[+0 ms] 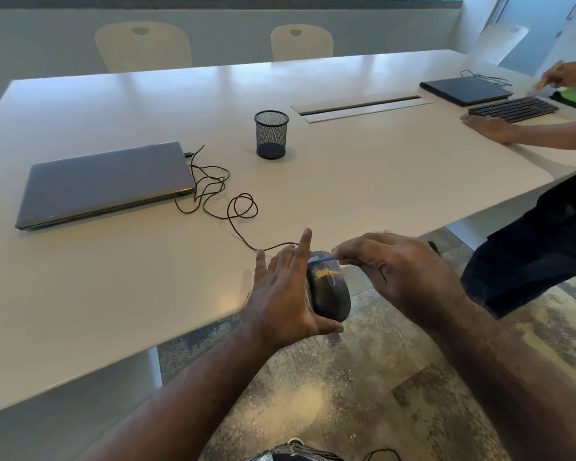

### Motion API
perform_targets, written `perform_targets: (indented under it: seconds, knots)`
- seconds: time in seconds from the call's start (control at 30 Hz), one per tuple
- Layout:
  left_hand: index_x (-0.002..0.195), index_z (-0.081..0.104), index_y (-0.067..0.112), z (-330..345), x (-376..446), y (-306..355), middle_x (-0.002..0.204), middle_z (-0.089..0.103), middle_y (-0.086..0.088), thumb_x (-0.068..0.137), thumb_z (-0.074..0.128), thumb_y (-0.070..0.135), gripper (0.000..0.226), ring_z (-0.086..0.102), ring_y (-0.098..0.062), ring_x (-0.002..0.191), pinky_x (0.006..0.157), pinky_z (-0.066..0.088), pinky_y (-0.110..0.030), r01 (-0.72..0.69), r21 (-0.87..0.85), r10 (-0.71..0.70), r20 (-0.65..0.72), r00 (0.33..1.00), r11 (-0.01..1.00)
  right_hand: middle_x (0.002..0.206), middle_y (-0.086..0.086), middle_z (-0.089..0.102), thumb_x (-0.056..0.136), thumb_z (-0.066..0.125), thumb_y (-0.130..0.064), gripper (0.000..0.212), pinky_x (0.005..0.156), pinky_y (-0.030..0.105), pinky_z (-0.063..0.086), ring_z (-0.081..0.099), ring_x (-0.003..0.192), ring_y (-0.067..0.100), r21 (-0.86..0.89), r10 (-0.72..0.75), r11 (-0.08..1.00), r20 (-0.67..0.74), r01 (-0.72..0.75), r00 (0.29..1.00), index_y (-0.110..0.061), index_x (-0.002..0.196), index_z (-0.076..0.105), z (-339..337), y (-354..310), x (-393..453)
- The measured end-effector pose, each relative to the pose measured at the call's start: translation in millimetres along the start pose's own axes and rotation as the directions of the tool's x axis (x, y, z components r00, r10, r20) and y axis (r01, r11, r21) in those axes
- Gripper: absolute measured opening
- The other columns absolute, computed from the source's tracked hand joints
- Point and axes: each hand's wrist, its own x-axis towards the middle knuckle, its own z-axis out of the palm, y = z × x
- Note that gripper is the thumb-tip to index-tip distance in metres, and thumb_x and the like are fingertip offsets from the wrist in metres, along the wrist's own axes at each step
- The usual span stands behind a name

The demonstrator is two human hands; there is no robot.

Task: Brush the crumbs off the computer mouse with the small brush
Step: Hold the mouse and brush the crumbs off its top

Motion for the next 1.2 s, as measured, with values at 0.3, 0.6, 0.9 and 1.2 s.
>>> perform_targets:
  seconds: [0.3, 0.6, 0.9, 1.2]
  knots:
    - [0.148, -0.028, 0.031, 1, 1, -1, 0.159, 0.021, -0.002, 0.053, 0.076, 0.077, 0.148, 0.01, -0.015, 0.148, 0.12, -0.011, -0.051, -0.001, 0.02, 0.001, 0.016, 1.0, 1.0, 0.093, 0.001, 0.074, 0.081, 0.071, 0.0, 0.025, 0.064, 0.027, 0.057, 0.069, 0.077, 0.014, 0.041, 0.011, 0.999, -0.009, -0.011, 1.0, -0.013, 0.103, 0.072, -12, 4, 0]
    - [0.149, -0.026, 0.031, -1, 2, -4, 0.158, 0.021, -0.001, 0.052, 0.075, 0.078, 0.148, 0.01, -0.015, 0.148, 0.12, -0.012, -0.05, 0.009, 0.011, -0.009, 0.013, 1.0, 1.0, 0.09, 0.001, 0.074, 0.077, 0.074, 0.003, 0.03, 0.057, 0.031, 0.057, 0.067, 0.071, 0.015, -0.038, 0.001, 0.999, 0.041, 0.001, 0.999, -0.014, 0.102, 0.072, -11, 8, -4]
    - [0.151, -0.023, 0.028, 0, 5, -6, 0.157, 0.024, -0.001, 0.053, 0.073, 0.08, 0.147, 0.014, -0.016, 0.147, 0.12, -0.011, -0.051, 0.014, 0.02, -0.015, 0.014, 1.0, 1.0, 0.092, 0.001, 0.074, 0.079, 0.073, 0.001, 0.028, 0.064, 0.013, 0.043, 0.068, 0.074, 0.015, -0.024, 0.011, 1.0, 0.062, -0.009, 0.998, -0.014, 0.102, 0.072, -7, 10, -12]
    - [0.152, -0.02, 0.028, 1, 5, -7, 0.157, 0.025, 0.0, 0.054, 0.074, 0.079, 0.144, 0.014, -0.014, 0.147, 0.12, -0.011, -0.05, 0.0, 0.008, 0.0, 0.011, 1.0, 1.0, 0.091, 0.0, 0.073, 0.086, 0.065, -0.013, 0.017, 0.06, 0.036, 0.059, 0.069, 0.071, 0.018, 0.016, 0.044, 0.999, -0.069, -0.043, 0.997, -0.011, 0.101, 0.072, -12, 15, -17]
